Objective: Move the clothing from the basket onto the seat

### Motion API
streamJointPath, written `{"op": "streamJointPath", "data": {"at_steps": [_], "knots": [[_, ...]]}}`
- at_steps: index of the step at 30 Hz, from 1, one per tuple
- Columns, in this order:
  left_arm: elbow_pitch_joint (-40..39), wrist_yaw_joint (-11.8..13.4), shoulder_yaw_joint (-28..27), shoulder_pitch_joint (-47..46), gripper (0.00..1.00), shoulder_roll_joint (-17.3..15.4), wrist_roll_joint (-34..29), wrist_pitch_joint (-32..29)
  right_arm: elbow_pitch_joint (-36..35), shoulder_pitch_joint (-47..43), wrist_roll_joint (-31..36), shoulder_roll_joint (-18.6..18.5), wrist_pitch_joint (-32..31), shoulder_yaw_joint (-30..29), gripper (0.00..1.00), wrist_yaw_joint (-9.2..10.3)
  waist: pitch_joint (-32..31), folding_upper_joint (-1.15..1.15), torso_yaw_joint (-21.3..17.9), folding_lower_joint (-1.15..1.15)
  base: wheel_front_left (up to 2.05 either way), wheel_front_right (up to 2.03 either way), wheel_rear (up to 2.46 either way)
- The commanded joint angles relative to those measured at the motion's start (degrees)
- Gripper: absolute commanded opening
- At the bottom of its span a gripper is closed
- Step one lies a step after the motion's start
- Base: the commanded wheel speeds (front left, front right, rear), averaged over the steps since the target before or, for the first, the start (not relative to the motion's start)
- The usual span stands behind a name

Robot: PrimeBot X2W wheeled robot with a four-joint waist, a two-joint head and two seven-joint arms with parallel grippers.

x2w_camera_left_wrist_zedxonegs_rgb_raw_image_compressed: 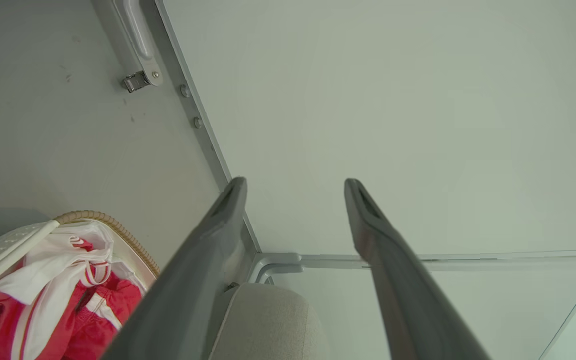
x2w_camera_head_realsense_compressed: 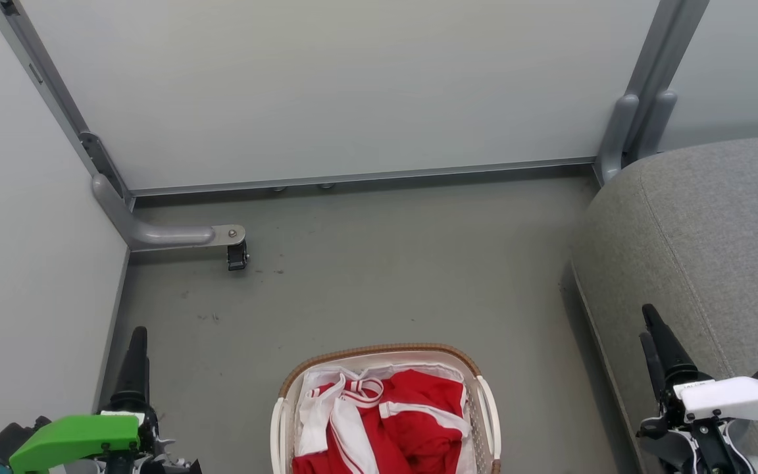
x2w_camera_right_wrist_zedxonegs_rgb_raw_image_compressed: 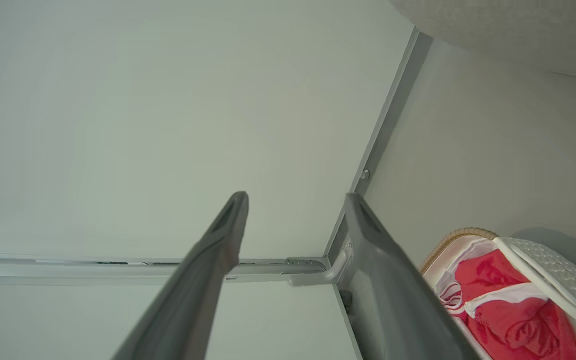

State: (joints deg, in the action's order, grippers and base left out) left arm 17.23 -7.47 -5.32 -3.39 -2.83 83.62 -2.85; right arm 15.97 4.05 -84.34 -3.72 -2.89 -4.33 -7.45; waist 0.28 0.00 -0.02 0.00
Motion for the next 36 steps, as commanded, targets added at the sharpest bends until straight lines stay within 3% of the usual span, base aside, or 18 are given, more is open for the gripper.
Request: {"op": "streamJointPath", "data": {"at_steps": [1, 15, 26, 36], "knots": [[-0.9, 0.0, 0.0, -1.7, 1.00, -0.7, -3.4, 0.8, -1.3, 1.7, 2.9, -0.7, 0.8, 0.0, 1.00, -0.01, 0.0, 0.00, 0.0, 0.00, 0.00, 0.00, 0.00], [-1.5, 0.2, 1.2, -1.2, 1.00, -1.4, -23.8, 4.1, -2.4, 2.5, 19.8, -1.8, 4.1, 2.6, 1.00, -0.01, 0.0, 0.00, -0.1, 0.00, 0.00, 0.00, 0.00], [-1.5, 3.3, 4.2, -1.7, 1.00, -3.0, -36.2, 6.4, -2.8, 2.5, 32.1, -1.8, 6.4, 3.1, 1.00, -0.02, 0.2, 0.00, -0.1, 0.00, 0.00, 0.00, 0.00], [-0.9, 5.4, 7.6, -1.6, 1.00, -4.9, -43.8, 8.3, -2.1, 2.6, 41.5, -1.9, 8.3, 3.6, 1.00, -0.02, 0.2, 0.00, -0.3, 0.00, 0.00, 0.00, 0.00]]}}
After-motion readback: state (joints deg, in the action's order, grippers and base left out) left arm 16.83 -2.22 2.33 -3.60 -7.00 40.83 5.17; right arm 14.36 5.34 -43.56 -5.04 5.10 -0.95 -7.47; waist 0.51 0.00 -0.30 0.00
